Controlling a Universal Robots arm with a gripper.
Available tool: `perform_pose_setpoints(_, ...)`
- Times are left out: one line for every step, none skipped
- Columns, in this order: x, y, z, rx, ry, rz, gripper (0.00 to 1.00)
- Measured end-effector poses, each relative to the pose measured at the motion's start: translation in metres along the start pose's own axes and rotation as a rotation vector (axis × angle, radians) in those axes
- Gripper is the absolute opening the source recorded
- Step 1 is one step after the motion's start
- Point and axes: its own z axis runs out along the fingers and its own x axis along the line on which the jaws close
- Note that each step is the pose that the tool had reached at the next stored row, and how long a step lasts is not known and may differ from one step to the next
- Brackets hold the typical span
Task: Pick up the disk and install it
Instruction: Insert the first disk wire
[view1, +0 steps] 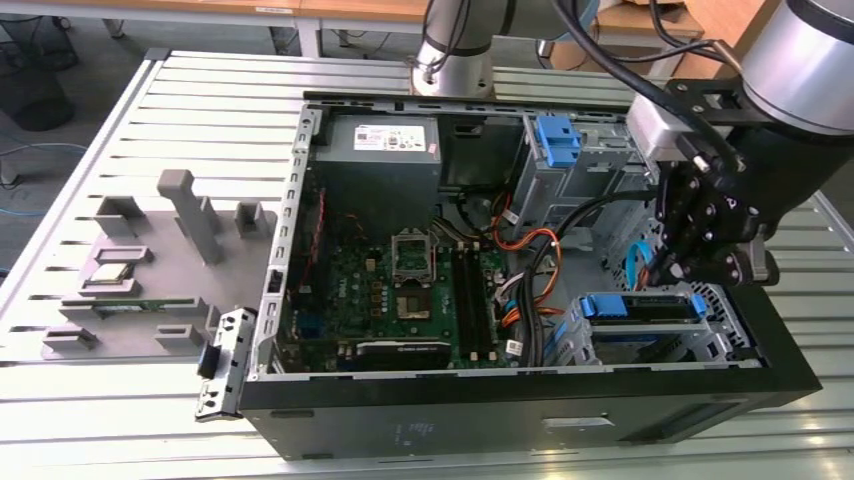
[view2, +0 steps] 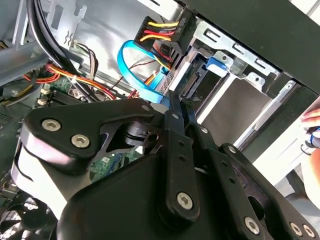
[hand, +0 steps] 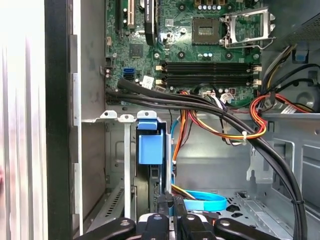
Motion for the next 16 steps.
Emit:
perform_pose_setpoints(0.0004, 0.0008, 0.0006, 0.0048, -0.0002, -0.001, 0.16)
perform_pose_setpoints(0.0006, 0.0012, 0.0010, 0.0109, -0.0005, -0.002, 0.16)
perform_pose_setpoints(0.0006, 0.0013, 0.0011, 0.0151, -0.0004, -0.002, 0.16)
perform_pose_setpoints(0.0007, 0.0015, 0.0012, 0.0192, -0.0004, -0.002, 0.16)
perform_pose_setpoints(0.0007, 0.0017, 0.0014, 0.0240, -0.0006, -0.002, 0.16)
perform_pose_setpoints(0.0008, 0.0019, 0.0017, 0.0302, -0.0007, -0.002, 0.16)
perform_pose_setpoints(0.0010, 0.0023, 0.0018, 0.0356, -0.0005, -0.002, 0.16)
perform_pose_setpoints(0.0012, 0.0027, 0.0021, 0.0390, -0.0006, -0.002, 0.16)
perform_pose_setpoints(0.0016, 0.0031, 0.0023, 0.0414, -0.0008, -0.002, 0.16)
perform_pose_setpoints(0.0021, 0.0038, 0.0025, 0.0433, -0.0008, -0.003, 0.16)
perform_pose_setpoints(0.0028, 0.0045, 0.0027, 0.0450, -0.0008, -0.003, 0.16)
perform_pose_setpoints(0.0034, 0.0055, 0.0031, 0.0471, -0.0010, -0.003, 0.16)
perform_pose_setpoints(0.0040, 0.0068, 0.0035, 0.0492, -0.0011, -0.004, 0.16)
perform_pose_setpoints(0.0044, 0.0078, 0.0040, 0.0513, -0.0012, -0.005, 0.16)
perform_pose_setpoints(0.0045, 0.0084, 0.0043, 0.0560, -0.0012, -0.006, 0.16)
perform_pose_setpoints(0.0046, 0.0089, 0.0046, 0.0637, -0.0011, -0.006, 0.16)
